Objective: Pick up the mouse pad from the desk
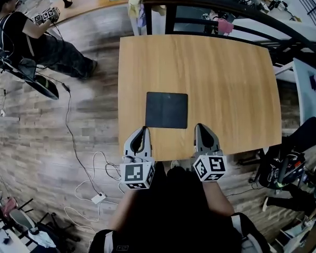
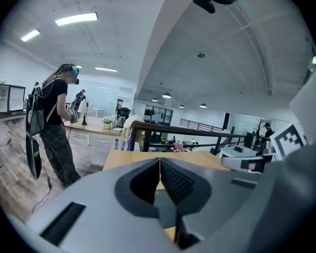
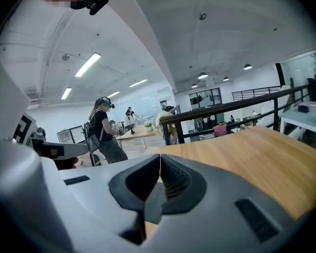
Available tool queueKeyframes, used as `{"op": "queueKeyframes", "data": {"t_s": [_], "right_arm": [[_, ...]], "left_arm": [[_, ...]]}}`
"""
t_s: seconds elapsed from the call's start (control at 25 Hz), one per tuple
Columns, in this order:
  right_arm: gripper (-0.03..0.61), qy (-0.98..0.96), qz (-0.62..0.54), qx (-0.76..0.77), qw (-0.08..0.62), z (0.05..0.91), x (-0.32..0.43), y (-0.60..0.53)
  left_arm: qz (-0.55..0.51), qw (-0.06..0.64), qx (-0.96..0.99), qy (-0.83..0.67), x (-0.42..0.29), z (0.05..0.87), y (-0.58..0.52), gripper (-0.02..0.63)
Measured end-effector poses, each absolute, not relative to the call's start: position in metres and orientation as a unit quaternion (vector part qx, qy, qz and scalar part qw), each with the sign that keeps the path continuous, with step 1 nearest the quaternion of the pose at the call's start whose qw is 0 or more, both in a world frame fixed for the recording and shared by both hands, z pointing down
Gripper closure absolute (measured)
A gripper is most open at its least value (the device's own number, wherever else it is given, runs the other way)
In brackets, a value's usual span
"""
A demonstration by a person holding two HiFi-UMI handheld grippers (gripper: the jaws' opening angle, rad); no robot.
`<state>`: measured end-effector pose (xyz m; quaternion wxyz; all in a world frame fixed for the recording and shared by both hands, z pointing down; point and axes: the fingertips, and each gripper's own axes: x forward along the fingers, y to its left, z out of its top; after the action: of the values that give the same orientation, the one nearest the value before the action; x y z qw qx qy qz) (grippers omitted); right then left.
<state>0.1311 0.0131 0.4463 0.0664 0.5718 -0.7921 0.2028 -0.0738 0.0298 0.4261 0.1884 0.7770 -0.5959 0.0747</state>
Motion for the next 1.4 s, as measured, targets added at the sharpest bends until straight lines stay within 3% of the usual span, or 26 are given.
{"op": "queueKeyframes", "data": {"t_s": [0.6, 1.2, 1.24, 1.32, 1.4], "right_arm": [[0.546, -0.764, 0.243, 0.588, 0.109, 0.508, 0.124, -0.063], [0.531, -0.750, 0.311, 0.553, 0.189, 0.618, 0.127, -0.092], [0.502, -0.747, 0.316, 0.551, 0.194, 0.625, 0.128, -0.094], [0.472, -0.743, 0.326, 0.548, 0.204, 0.639, 0.128, -0.097], [0.466, -0.739, 0.335, 0.544, 0.214, 0.653, 0.128, -0.098]], "left_arm": [[0.124, 0.226, 0.782, -0.567, -0.091, 0.492, -0.043, 0.589], [0.193, 0.292, 0.727, -0.590, -0.096, 0.611, -0.069, 0.583], [0.194, 0.300, 0.728, -0.585, -0.096, 0.618, -0.073, 0.565], [0.200, 0.318, 0.731, -0.570, -0.093, 0.633, -0.078, 0.471], [0.213, 0.332, 0.732, -0.556, -0.089, 0.648, -0.081, 0.454]]}}
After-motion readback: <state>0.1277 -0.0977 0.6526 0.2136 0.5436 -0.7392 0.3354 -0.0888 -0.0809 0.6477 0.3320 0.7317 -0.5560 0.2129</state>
